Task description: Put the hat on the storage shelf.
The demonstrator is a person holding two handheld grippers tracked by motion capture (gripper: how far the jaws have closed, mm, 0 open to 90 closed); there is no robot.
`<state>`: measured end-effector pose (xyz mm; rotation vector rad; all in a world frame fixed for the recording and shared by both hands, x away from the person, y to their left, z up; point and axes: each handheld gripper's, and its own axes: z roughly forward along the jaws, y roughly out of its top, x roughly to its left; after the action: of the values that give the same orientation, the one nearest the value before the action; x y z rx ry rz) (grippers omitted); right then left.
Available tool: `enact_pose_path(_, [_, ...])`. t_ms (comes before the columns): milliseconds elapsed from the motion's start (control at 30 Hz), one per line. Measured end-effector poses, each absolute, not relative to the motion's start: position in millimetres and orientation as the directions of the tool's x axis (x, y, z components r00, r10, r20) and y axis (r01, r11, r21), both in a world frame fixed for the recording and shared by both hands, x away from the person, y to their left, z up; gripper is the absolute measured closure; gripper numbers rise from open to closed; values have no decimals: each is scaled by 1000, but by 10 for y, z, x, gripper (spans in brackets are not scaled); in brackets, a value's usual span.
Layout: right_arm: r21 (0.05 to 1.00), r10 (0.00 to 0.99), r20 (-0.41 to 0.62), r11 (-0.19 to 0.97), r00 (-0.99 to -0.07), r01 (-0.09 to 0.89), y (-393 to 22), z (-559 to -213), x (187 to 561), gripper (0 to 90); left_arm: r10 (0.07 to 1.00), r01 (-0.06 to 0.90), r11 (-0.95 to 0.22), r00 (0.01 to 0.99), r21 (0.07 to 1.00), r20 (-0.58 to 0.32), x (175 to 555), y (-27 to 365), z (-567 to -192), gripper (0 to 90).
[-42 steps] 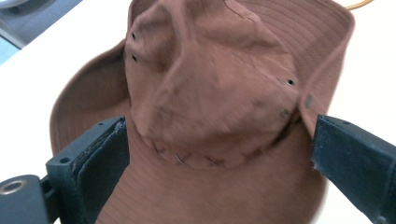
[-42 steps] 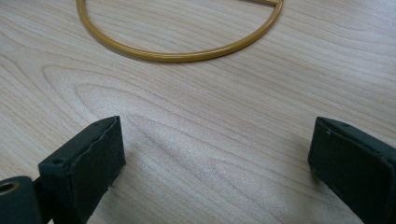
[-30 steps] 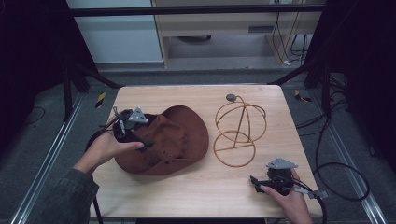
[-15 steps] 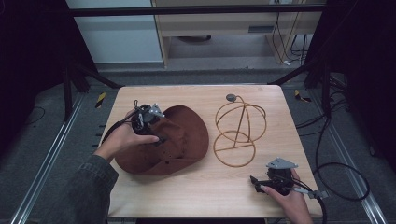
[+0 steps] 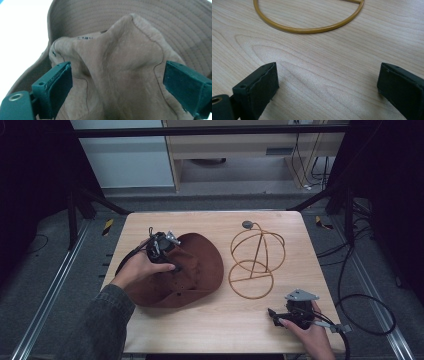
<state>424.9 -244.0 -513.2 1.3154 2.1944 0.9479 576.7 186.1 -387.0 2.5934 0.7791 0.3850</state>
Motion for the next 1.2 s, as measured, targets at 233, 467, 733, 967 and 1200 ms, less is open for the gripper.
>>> enact_pose_path(233, [729, 883, 0, 322, -470, 604, -2439, -5132, 4248, 39, 595, 492, -753, 792, 437, 133, 5802, 1877, -3929, 175])
enact_pose_path(467, [729, 883, -2, 323, -470, 604, -2440, -5132, 4249, 39, 613, 512, -743, 780, 431, 129, 5821, 1855, -3955, 464])
enact_pose_path(733, [729, 883, -2, 323, -470, 603, -2440, -5132, 4249, 39, 632, 531, -729, 764, 431, 128, 5818, 1846, -3950, 847])
enact_pose_path(967, [729, 883, -1, 322, -470, 604, -2439, -5132, 4249, 38, 644, 519, -706, 754, 481, 132, 5756, 1890, -3899, 869])
enact_pose_path(1200, [729, 881, -2, 325, -473, 603, -2443, -5131, 4256, 37, 641, 489, -695, 753, 526, 147, 5642, 1921, -3796, 876])
